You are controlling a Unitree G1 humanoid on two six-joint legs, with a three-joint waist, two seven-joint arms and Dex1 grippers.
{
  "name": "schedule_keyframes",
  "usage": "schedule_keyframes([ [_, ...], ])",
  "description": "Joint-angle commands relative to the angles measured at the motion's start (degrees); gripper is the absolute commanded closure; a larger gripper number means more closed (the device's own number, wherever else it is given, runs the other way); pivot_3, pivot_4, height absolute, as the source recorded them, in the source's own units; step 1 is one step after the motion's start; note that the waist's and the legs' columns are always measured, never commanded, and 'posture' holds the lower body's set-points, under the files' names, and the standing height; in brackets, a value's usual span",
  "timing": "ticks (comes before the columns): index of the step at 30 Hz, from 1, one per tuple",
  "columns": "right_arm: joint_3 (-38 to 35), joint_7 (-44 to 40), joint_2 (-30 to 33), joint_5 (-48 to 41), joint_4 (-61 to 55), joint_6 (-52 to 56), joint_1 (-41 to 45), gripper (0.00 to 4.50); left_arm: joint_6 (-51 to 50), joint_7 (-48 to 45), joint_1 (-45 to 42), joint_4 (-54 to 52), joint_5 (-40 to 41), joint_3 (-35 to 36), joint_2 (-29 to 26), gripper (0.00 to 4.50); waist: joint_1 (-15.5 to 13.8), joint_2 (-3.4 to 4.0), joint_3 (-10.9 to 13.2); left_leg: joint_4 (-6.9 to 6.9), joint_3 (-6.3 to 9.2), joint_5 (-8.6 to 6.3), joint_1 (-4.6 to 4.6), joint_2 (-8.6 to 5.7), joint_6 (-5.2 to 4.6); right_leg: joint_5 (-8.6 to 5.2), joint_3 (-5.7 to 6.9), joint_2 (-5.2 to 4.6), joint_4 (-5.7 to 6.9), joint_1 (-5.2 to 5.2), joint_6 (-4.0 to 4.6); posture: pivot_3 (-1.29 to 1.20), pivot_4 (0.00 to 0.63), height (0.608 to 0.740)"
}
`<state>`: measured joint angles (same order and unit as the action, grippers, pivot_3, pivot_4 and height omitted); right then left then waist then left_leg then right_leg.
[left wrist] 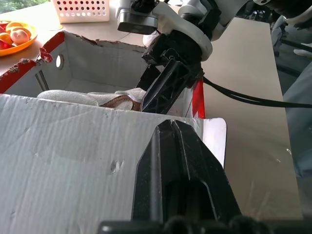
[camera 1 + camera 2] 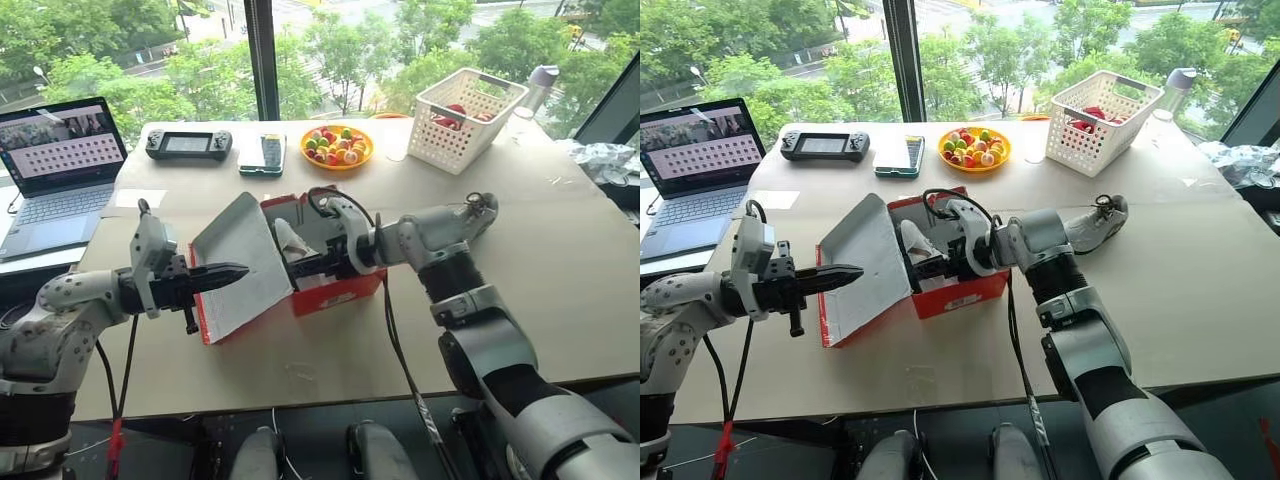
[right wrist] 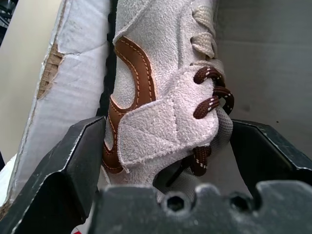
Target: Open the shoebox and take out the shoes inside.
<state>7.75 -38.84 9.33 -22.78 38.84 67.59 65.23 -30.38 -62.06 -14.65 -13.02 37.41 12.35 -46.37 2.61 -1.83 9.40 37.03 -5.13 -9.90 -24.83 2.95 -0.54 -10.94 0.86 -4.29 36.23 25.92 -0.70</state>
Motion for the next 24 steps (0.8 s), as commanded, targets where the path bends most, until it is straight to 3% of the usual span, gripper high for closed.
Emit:
schedule_keyframes([
  [1,0.4,0.3,-0.2,3.1,5.8,-3.6,0.1,1.76,1.4,0.6,-0.8,-1.3,-0.3,0.5,0.0,4.50,0.0,0.00,0.0,-0.01,0.00,0.00,0.17,0.01,0.01,-0.05,-0.02,0.01,-0.01,-0.15,-0.07,0.00,0.150,0.733],
  [4,0.8,-0.6,-0.4,3.6,7.2,-4.6,0.8,2.78,1.4,0.7,-0.9,-1.2,-0.4,0.6,0.1,4.50,0.0,0.01,0.0,-0.07,0.04,-0.02,0.79,0.03,0.03,-0.29,0.02,0.01,-0.10,-0.79,-0.16,0.00,0.150,0.733],
  [7,0.8,-1.4,-0.5,3.7,7.3,-5.0,1.4,3.58,1.4,0.7,-1.0,-1.1,-0.5,0.4,0.0,4.50,0.0,0.02,0.0,-0.08,0.09,-0.04,0.81,0.02,0.05,-0.41,0.01,-0.03,-0.11,-0.80,0.08,0.00,0.150,0.733],
  [15,0.7,-3.4,2.3,4.0,1.0,-6.1,4.9,3.58,1.0,0.6,-1.3,-1.1,-0.6,0.0,0.2,4.50,-0.1,0.02,0.0,-0.11,0.13,-0.02,0.62,0.02,0.03,-0.27,0.00,-0.03,-0.10,-0.62,-0.13,0.00,0.150,0.733],
  [21,-3.2,-3.7,5.1,1.1,-7.3,-1.4,7.4,3.58,0.6,0.5,-1.5,-1.1,-0.6,-0.3,0.3,4.50,-0.5,0.02,0.0,-0.08,0.11,0.00,-0.37,-0.05,0.01,0.06,-0.01,-0.05,-0.09,0.33,0.09,0.00,0.150,0.733],
  [24,-4.6,-3.6,6.3,-0.2,-12.1,1.8,6.9,3.58,0.4,0.3,-1.8,-1.1,-0.5,-0.6,0.3,4.50,-0.4,0.01,0.0,-0.12,0.10,-0.02,-0.42,-0.04,0.00,0.04,0.03,-0.04,-0.12,0.35,0.09,0.00,0.150,0.733],
])
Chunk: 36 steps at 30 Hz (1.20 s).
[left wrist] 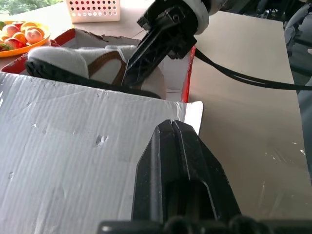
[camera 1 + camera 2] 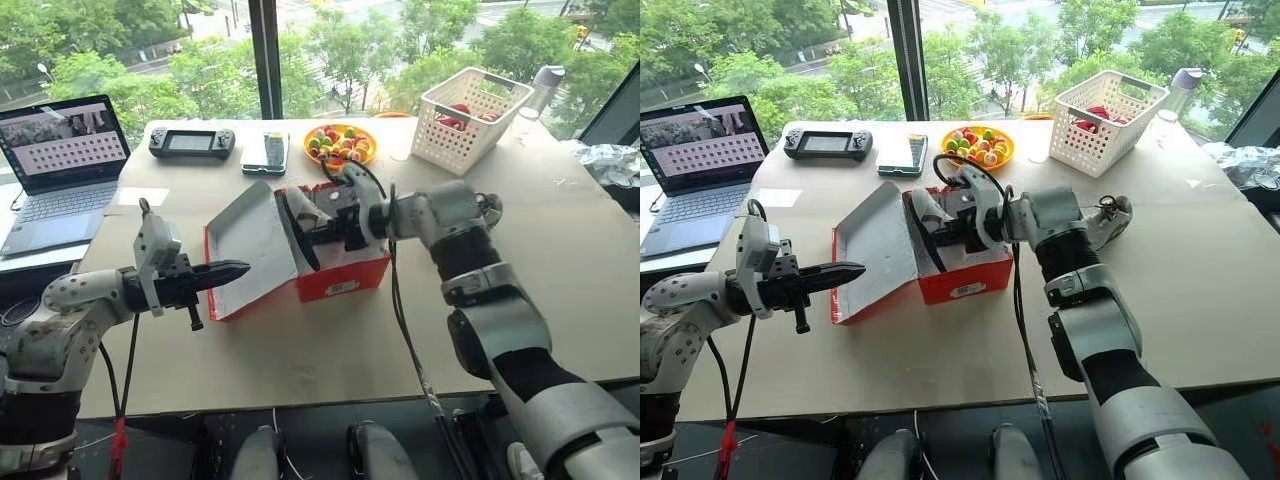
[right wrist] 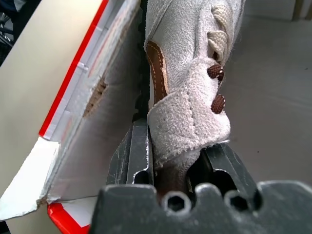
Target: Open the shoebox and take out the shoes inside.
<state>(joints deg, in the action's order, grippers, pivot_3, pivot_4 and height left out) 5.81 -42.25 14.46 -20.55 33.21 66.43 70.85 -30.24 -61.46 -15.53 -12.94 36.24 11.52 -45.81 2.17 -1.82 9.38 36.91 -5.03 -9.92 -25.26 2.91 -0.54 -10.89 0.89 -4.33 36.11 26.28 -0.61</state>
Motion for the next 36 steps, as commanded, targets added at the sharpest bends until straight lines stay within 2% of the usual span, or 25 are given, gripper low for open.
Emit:
schedule_keyframes([
  [1,-2.9,-0.1,1.5,-2.9,-8.0,3.9,0.8,3.58,0.2,-0.3,-1.0,-1.1,0.7,0.1,-0.3,4.50,0.1,0.00,0.0,-0.01,0.00,-0.01,0.00,0.00,-0.01,0.00,0.00,0.00,-0.01,0.00,0.00,0.00,0.150,0.733],
  [4,-4.2,0.9,2.4,-3.7,-11.2,6.0,-0.1,3.58,0.1,-0.4,-1.5,-0.8,0.7,-0.1,-0.3,4.50,0.1,0.00,0.0,-0.02,-0.01,-0.01,0.00,0.00,-0.02,-0.01,0.01,0.00,-0.02,0.00,-0.01,0.00,0.150,0.733],
  [7,-11.8,4.5,5.1,-4.9,-12.4,6.2,2.6,3.58,0.0,-0.4,-1.4,-1.0,0.8,-0.2,-0.4,4.50,0.0,-0.01,0.0,0.00,-0.02,-0.01,0.00,-0.01,-0.02,-0.01,0.01,-0.01,-0.02,-0.01,-0.02,0.00,0.150,0.733],
  [9,-15.8,6.2,9.1,-4.3,-12.3,2.0,4.0,3.58,-0.1,-0.4,-1.5,-1.1,0.8,-0.2,-0.3,4.50,-0.5,-0.02,0.0,0.03,-0.02,0.00,-0.01,-0.03,-0.02,-0.01,0.02,-0.03,-0.02,-0.02,-0.03,0.00,0.150,0.733],
  [13,-11.8,1.4,22.8,3.2,-16.9,-16.0,-1.9,3.58,-0.2,-0.1,-1.4,-1.3,0.9,-0.2,-0.3,4.50,-2.0,-0.01,0.1,0.03,-0.05,-0.01,-0.07,-0.09,-0.02,-0.11,0.09,-0.09,-0.17,-0.02,-0.20,0.00,0.150,0.733],
  [15,-10.4,-2.6,30.5,7.2,-18.3,-27.1,-8.5,3.58,-0.4,0.1,-1.6,-1.3,0.9,-0.5,-0.1,4.50,-2.0,-0.04,0.1,-0.02,-0.09,-0.07,-0.09,-0.08,-0.07,-0.14,0.07,-0.08,-0.28,-0.03,-0.22,0.00,0.150,0.733],
  [18,-10.7,-5.6,36.8,10.6,-18.5,-39.9,-15.4,3.58,-0.5,0.1,-1.7,-1.3,0.9,-1.0,0.2,4.50,-1.9,-0.05,0.1,-0.02,-0.19,-0.22,-0.03,-0.08,-0.17,-0.19,-0.02,-0.07,-0.34,-0.10,-0.18,0.00,0.150,0.733],
  [22,-4.2,-3.3,45.7,24.8,-14.9,-65.0,-26.6,3.58,-0.4,-0.1,-2.0,-0.8,0.5,-1.8,0.7,4.50,-0.9,0.04,0.1,-0.02,-0.32,-0.21,0.02,-0.09,-0.18,-0.21,-0.22,-0.05,-0.25,-0.02,-0.26,0.00,0.150,0.733],
  [25,-1.0,-0.2,48.9,31.6,-10.7,-78.6,-30.9,3.58,-0.5,-0.1,-2.1,-0.8,0.5,-2.0,1.0,4.50,-0.5,0.05,0.1,-0.01,-0.34,-0.19,0.17,-0.08,-0.17,-0.40,-0.25,-0.03,-0.12,-0.04,-0.56,0.00,0.150,0.733],
  [30,1.2,-0.7,52.3,35.5,-4.6,-95.1,-33.7,3.58,-0.5,-0.2,-2.3,-0.5,0.3,-2.3,1.1,4.50,0.1,0.05,0.2,0.05,-0.37,-0.10,0.32,-0.08,-0.08,-0.36,-0.37,-0.03,-0.04,-0.10,-0.53,0.00,0.150,0.733],
  [34,2.8,-4.7,52.3,34.1,-0.2,-105.6,-33.0,3.58,-0.6,-0.3,-2.7,-0.2,0.3,-2.6,1.1,4.50,0.2,0.03,0.2,0.06,-0.36,-0.08,0.34,-0.08,-0.07,-0.34,-0.39,-0.04,-0.04,-0.14,-0.53,0.00,0.150,0.733],
  [36,6.4,-6.1,52.0,38.3,6.1,-112.6,-30.2,3.58,-0.6,-0.6,-3.2,0.1,0.2,-3.2,1.3,4.50,0.2,0.03,0.2,0.07,-0.36,-0.08,0.39,-0.08,-0.07,-0.34,-0.39,-0.03,-0.04,-0.19,-0.53,0.00,0.150,0.733],
])
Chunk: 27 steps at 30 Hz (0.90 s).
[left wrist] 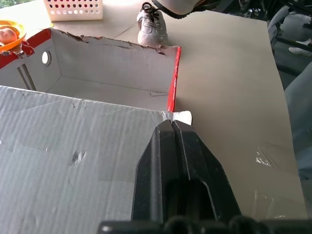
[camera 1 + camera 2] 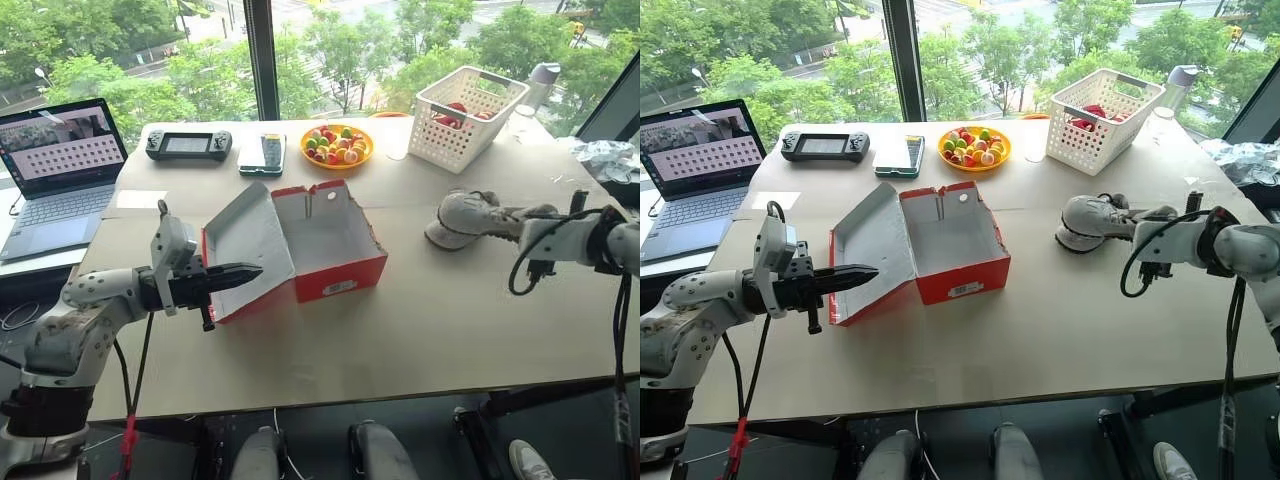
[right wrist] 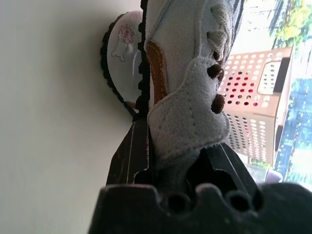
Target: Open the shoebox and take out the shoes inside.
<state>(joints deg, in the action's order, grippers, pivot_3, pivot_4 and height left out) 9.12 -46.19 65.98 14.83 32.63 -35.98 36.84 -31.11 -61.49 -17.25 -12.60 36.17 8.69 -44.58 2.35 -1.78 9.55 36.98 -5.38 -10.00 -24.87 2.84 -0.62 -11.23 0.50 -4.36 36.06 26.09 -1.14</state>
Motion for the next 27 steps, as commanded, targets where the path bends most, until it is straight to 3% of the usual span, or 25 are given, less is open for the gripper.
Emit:
schedule_keyframes([
  [1,4.8,-2.6,0.3,5.0,9.7,-12.8,5.3,3.58,0.2,-0.7,-1.7,-0.2,0.3,-0.6,0.1,4.50,0.0,0.00,0.0,0.00,0.00,0.00,0.03,0.00,0.00,0.00,-0.02,0.00,0.00,-0.02,0.00,0.00,0.150,0.733],
  [7,11.7,-1.7,-2.6,13.4,23.2,-20.5,13.6,3.58,0.2,-0.4,-2.0,-0.2,0.3,-1.0,0.3,4.50,0.2,-0.01,0.0,0.02,-0.04,0.01,0.16,-0.02,0.00,-0.02,-0.10,-0.01,0.02,-0.10,0.09,0.00,0.150,0.733],
  [10,16.3,4.4,-3.3,21.9,28.8,-19.9,17.1,3.58,-0.1,0.0,-1.2,-1.0,0.5,-0.3,0.0,4.50,0.2,-0.01,0.0,0.01,-0.04,0.01,0.19,-0.01,0.00,0.03,-0.14,0.00,0.05,-0.10,0.03,0.00,0.150,0.733],
  [13,18.4,7.1,-4.1,25.0,32.2,-18.2,18.8,3.58,-0.3,0.4,-0.4,-1.8,0.8,0.3,-0.3,4.50,0.2,-0.02,0.0,0.02,-0.04,0.01,0.24,-0.02,0.01,0.00,-0.14,-0.02,0.05,-0.14,0.10,0.00,0.150,0.733],
  [17,19.3,7.9,-5.0,25.7,34.8,-17.3,20.4,2.56,-0.5,0.8,0.1,-2.4,1.0,0.7,-0.4,4.50,0.1,-0.02,0.0,0.04,-0.05,0.02,0.53,-0.05,0.02,-0.13,-0.14,-0.05,0.01,-0.52,0.32,0.00,0.150,0.733],
  [22,19.7,9.0,-4.9,27.0,35.2,-16.1,21.8,0.81,-0.5,0.8,-0.2,-2.1,0.9,0.6,-0.5,4.50,0.1,-0.02,0.0,0.04,0.00,0.01,0.87,-0.04,0.02,-0.15,-0.08,-0.08,-0.05,-0.92,0.32,0.00,0.150,0.733],
  [27,17.8,-1.2,-3.6,23.3,33.7,-16.3,25.1,0.81,-0.3,0.5,-0.8,-1.5,0.8,0.1,-0.4,4.50,0.2,-0.02,0.0,0.01,0.03,0.01,0.87,-0.03,0.02,-0.15,-0.09,-0.05,-0.04,-0.90,0.32,0.00,0.150,0.733],
])
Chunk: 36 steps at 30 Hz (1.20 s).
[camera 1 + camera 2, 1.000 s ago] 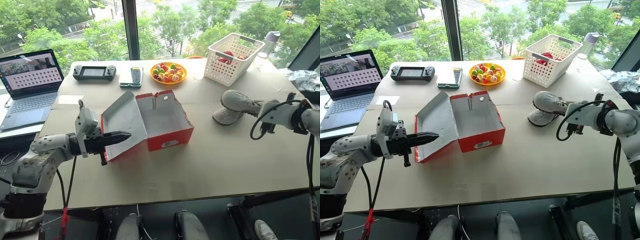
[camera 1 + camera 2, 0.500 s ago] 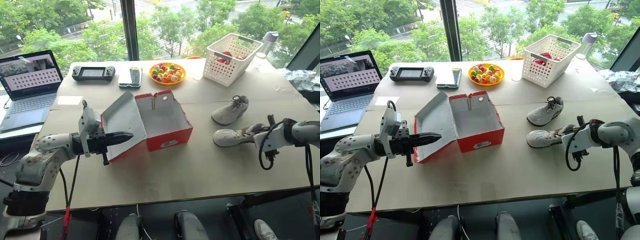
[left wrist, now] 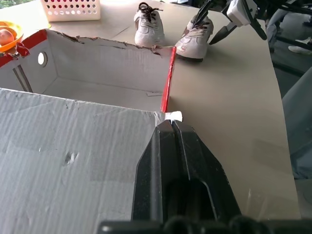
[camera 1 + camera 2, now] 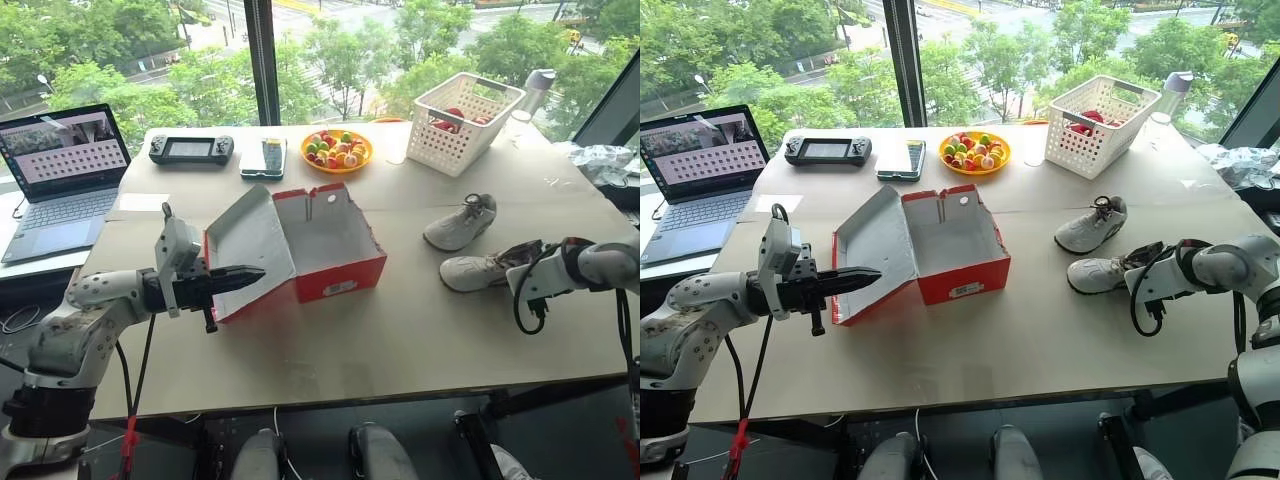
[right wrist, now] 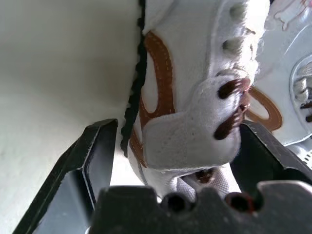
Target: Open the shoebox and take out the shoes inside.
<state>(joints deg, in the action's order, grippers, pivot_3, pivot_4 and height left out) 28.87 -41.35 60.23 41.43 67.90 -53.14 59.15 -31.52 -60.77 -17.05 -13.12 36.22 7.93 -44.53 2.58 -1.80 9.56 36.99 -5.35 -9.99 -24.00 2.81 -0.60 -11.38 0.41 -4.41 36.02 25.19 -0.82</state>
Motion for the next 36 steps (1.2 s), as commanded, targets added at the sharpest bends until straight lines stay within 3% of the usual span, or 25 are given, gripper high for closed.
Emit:
schedule_keyframes([
  [1,-2.5,-8.8,2.4,-4.5,-2.2,0.9,3.4,0.81,0.1,-0.3,-1.1,-0.8,0.7,0.8,-0.4,4.50,0.0,0.00,0.0,-0.01,0.00,0.00,0.00,0.00,0.00,0.00,0.00,0.00,0.01,0.01,0.00,0.00,0.150,0.733],
  [10,-7.6,-28.0,3.7,-16.6,-12.0,7.0,5.1,0.81,0.1,-0.2,-1.6,-0.4,0.5,0.7,-0.1,4.50,0.0,0.01,0.0,0.00,0.00,0.00,0.01,0.02,0.00,0.00,-0.01,-0.01,0.02,0.00,0.00,0.00,0.150,0.733],
  [13,-15.2,-41.4,1.9,-35.9,-30.2,31.2,-1.1,0.81,-0.3,1.0,-0.7,-1.1,0.7,1.8,-0.2,4.50,0.0,0.01,0.0,-0.01,0.03,0.00,0.03,0.04,0.00,0.01,-0.01,0.00,0.04,0.01,0.01,0.00,0.150,0.733],
  [15,-20.1,-43.7,1.3,-48.2,-46.6,50.6,-6.5,0.81,-0.6,2.5,0.2,-1.7,1.0,2.8,0.0,4.50,-0.1,0.02,0.0,-0.03,0.26,-0.01,0.06,0.11,0.00,0.20,-0.04,0.02,0.09,-0.02,-0.28,0.00,0.150,0.733],
  [18,-26.9,-35.1,-2.2,-58.5,-63.1,73.7,-12.1,0.81,-0.4,5.7,1.7,-2.4,0.9,4.8,0.9,4.50,-0.4,0.02,0.0,-0.05,0.38,-0.01,0.08,0.15,0.01,0.26,0.00,0.03,0.21,-0.01,-0.11,0.00,0.150,0.733],
  [22,-33.8,-11.8,-12.3,-56.9,-68.3,91.9,-16.0,0.81,2.1,14.3,3.5,-1.1,-2.4,8.3,4.2,4.50,-1.6,-0.01,0.0,0.00,0.37,-0.02,0.08,0.12,0.02,0.10,0.11,-0.03,0.08,-0.04,-0.05,0.00,0.150,0.733],
  [28,-36.4,17.3,-24.9,-45.4,-70.5,96.7,-22.0,0.81,8.5,30.8,1.8,6.2,-9.6,14.2,10.9,4.50,-2.9,-0.07,-0.1,0.07,0.07,-0.01,-0.31,0.03,0.01,0.27,0.25,-0.09,0.01,0.16,0.38,0.00,0.150,0.733],
  [36,-32.5,29.8,-32.6,-38.3,-71.8,88.0,-30.1,0.81,16.5,42.6,1.6,12.8,-15.7,17.0,16.6,4.50,-2.9,-0.08,-0.1,0.06,0.02,0.00,-0.65,0.02,-0.01,0.50,0.28,-0.02,0.00,0.44,0.06,0.00,0.150,0.733],
])
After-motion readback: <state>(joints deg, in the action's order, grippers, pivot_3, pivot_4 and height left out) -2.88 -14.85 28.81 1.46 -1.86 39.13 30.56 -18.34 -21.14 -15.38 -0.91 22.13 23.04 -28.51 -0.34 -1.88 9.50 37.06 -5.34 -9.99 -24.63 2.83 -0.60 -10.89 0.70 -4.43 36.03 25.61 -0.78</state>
